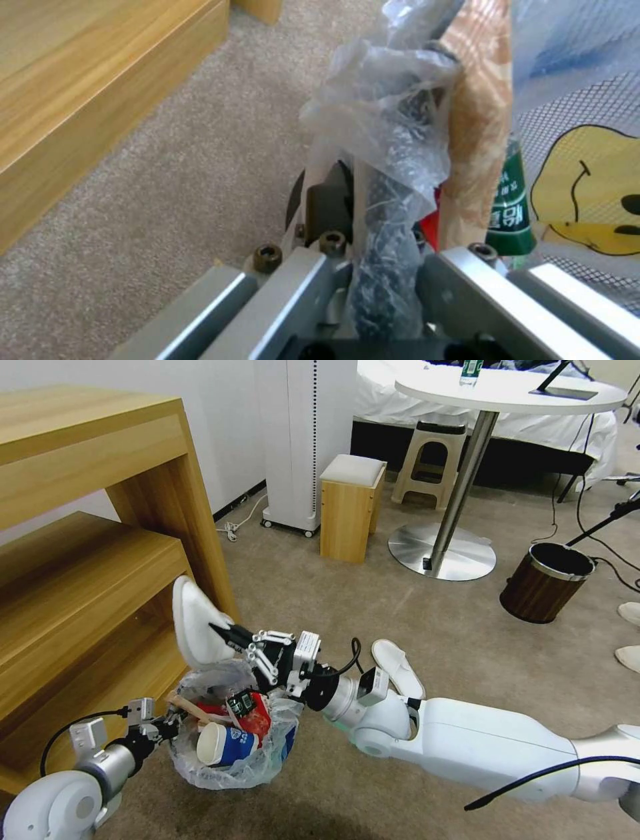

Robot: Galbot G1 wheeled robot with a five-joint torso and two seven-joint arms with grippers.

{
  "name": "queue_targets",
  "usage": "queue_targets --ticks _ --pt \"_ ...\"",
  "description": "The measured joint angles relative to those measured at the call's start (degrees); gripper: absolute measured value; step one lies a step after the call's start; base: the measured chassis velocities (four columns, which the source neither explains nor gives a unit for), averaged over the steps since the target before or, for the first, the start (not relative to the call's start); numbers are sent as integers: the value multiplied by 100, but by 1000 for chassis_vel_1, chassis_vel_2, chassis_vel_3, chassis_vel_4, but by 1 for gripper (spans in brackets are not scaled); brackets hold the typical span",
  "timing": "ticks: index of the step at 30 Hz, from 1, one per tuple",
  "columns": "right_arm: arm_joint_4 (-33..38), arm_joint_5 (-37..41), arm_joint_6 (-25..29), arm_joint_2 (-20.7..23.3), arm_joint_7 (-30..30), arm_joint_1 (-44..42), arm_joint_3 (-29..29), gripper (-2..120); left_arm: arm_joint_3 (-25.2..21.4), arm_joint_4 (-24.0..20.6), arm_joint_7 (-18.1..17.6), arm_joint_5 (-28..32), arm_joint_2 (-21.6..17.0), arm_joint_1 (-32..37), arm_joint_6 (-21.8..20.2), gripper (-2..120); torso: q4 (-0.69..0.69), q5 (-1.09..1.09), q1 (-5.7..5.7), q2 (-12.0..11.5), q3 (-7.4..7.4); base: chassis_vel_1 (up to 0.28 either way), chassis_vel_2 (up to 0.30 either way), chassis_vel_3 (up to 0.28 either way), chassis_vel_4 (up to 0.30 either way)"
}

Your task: Pick up the trash bin and place the garbage on the floor into it.

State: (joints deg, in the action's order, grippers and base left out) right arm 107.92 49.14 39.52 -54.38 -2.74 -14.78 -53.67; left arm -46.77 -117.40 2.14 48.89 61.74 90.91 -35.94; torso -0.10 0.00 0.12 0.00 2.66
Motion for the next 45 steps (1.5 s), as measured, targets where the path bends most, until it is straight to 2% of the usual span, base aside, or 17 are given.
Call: queue_targets --ticks 11,25,32,45 --pt "-146 -42 6 -198 -5 -29 -425 0 -43 102 -16 84 -2 -103 12 0 0 0 0 0 0 0 0 0 0" --pt "-385 -60 44 -408 -16 -58 -596 0 -123 135 -93 303 -131 -216 0 0 0 0 -1 0 0 0 0 0 0" --pt "-494 -113 78 -361 -78 -147 -622 0 -133 135 -112 349 -139 -227 -2 0 0 0 -1 0 0 0 0 0 0" --pt "-728 -246 127 -381 -126 -328 -604 0 -227 -87 -153 472 -197 -155 -23 0 0 1 -1 0 0 0 0 0 0"
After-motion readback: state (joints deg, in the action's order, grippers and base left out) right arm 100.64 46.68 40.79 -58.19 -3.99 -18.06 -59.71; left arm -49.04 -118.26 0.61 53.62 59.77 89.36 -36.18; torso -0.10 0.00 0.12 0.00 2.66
